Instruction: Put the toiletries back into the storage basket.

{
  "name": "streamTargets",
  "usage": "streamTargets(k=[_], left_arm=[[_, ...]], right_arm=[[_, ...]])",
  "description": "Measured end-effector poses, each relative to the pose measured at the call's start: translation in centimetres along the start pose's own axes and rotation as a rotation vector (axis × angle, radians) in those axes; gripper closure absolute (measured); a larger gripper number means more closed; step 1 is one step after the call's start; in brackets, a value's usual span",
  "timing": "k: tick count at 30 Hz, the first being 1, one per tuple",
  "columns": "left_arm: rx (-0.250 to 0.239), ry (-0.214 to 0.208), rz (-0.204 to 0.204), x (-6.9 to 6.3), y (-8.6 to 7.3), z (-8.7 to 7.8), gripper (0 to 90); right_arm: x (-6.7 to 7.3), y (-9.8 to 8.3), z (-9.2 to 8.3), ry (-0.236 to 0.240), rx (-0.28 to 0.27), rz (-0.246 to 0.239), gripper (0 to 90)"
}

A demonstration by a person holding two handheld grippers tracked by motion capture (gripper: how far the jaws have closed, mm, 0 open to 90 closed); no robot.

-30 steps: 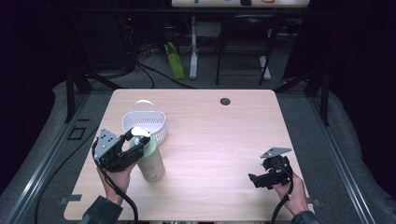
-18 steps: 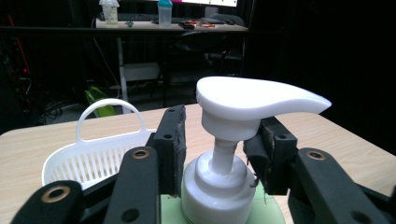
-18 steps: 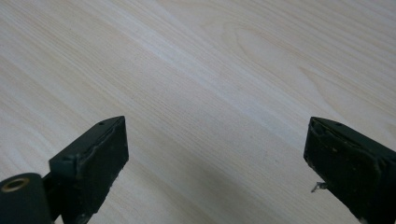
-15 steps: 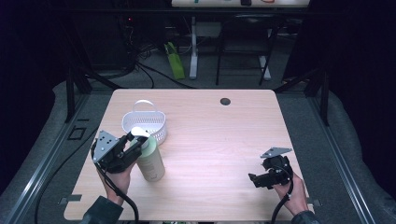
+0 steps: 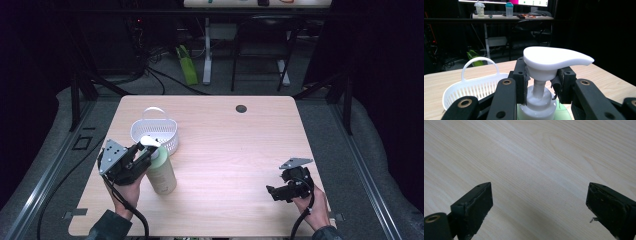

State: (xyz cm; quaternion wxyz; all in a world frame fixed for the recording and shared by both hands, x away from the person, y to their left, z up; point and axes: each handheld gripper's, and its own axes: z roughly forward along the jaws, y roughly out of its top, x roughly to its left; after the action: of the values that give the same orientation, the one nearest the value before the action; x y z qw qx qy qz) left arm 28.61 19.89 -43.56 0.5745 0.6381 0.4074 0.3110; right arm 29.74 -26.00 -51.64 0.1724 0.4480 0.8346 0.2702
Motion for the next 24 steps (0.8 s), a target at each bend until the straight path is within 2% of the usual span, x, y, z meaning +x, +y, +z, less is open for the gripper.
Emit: streamTargets(k=[24], left_arm=[[-0.013, -0.001, 0.018, 0.41, 0.42, -0.01, 67.0]], right_arm=[[-0.05, 0.00, -0.10, -0.005, -0.002, 0.000, 6.5]])
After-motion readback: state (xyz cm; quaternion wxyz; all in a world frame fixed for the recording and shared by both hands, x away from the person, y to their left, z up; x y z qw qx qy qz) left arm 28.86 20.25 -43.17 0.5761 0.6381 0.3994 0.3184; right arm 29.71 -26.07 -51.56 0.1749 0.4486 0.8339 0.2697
